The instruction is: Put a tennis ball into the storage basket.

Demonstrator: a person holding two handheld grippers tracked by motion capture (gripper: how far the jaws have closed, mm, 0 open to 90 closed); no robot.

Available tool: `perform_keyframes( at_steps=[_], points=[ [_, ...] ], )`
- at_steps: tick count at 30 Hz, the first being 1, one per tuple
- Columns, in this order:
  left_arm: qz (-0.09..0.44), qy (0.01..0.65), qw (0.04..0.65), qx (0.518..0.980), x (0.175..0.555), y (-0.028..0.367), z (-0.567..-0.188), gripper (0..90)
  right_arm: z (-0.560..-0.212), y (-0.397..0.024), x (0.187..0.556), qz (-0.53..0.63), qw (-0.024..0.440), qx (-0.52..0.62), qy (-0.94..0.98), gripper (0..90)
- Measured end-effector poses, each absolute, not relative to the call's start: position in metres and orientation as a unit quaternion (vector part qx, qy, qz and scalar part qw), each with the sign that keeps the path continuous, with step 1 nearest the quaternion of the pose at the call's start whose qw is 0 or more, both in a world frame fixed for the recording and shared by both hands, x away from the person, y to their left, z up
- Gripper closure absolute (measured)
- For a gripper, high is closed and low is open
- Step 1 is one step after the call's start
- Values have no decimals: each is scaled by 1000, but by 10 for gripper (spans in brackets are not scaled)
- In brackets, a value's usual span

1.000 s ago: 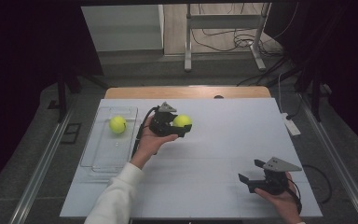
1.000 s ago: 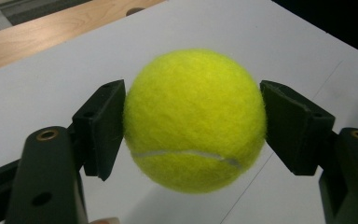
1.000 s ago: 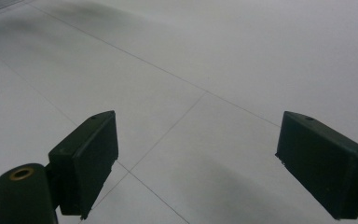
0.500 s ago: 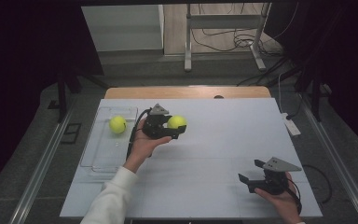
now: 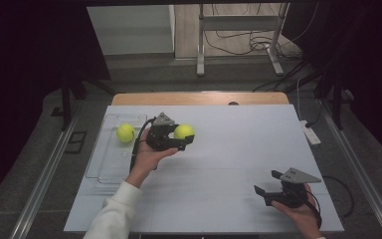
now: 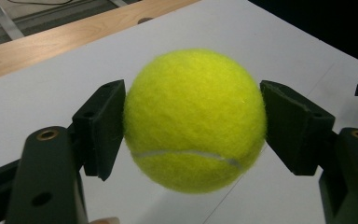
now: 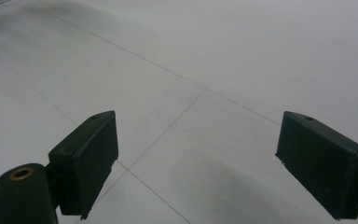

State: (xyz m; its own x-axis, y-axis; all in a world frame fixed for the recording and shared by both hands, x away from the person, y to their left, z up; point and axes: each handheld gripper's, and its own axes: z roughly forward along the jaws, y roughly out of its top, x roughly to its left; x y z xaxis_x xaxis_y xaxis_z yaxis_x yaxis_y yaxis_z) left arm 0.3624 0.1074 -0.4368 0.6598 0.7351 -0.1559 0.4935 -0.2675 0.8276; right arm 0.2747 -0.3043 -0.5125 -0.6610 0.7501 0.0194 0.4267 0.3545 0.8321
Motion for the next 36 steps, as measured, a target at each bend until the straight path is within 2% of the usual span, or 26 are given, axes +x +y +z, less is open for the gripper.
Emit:
perform_keyframes(
  at_steps=[36],
  points=[
    [153,406,460,775,342,139,-440,271,-514,-305,275,431,186,368,803,130]
  ],
)
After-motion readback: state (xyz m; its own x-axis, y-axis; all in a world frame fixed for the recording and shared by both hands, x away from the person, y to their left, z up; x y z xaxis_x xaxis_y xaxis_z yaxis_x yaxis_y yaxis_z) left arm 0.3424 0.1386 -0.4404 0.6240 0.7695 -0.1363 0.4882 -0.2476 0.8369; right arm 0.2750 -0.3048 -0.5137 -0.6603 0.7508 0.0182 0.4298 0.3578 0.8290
